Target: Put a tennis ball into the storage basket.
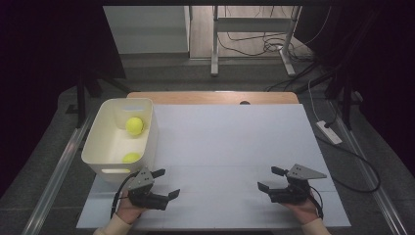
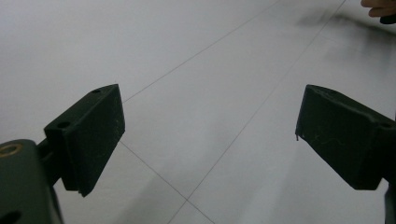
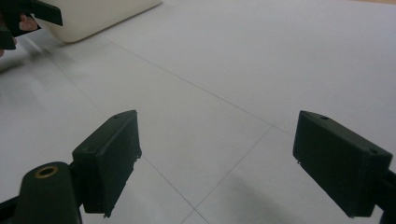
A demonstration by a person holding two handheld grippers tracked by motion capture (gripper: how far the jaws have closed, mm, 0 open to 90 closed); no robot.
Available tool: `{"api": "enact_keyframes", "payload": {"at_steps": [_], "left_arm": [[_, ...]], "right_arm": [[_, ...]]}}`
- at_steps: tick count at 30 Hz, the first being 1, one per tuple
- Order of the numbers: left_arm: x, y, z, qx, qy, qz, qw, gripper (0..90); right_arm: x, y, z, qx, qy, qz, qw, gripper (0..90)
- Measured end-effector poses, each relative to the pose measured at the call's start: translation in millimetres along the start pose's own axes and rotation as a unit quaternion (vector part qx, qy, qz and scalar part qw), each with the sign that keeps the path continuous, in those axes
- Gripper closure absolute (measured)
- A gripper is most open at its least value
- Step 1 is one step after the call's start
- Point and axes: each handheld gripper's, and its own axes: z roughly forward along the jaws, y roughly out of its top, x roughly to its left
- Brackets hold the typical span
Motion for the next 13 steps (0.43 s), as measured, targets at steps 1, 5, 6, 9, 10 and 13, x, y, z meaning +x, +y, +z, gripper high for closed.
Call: {"api": "enact_keyframes", "payload": {"at_steps": [1,5,6,9,10,13], "left_arm": [[0.0,0.1,-0.1,0.0,0.0,0.0,1.0,8.4],[0.6,0.2,-0.3,-0.002,0.002,-0.001,1.0,8.5],[0.7,0.3,-0.4,-0.003,0.001,-0.001,1.0,8.5],[1.0,0.8,-0.5,-0.004,0.001,-0.002,1.0,8.6],[1.4,1.3,-0.4,-0.005,0.001,-0.003,1.0,8.6],[1.9,1.7,0.1,-0.009,0.001,-0.005,1.0,9.1]], "right_arm": [[-0.2,0.0,0.0,0.0,0.0,0.0,1.0,14.9],[-0.4,0.1,-0.6,0.001,-0.002,0.0,1.0,14.9],[-0.5,0.1,-0.7,0.0,-0.003,0.0,1.0,14.9],[-1.0,0.0,-1.0,0.0,-0.005,-0.001,1.0,14.8],[-1.2,-0.1,-1.0,0.0,-0.007,-0.001,1.0,14.7],[-2.4,-1.4,-1.9,0.001,-0.008,0.002,1.0,14.7]]}}
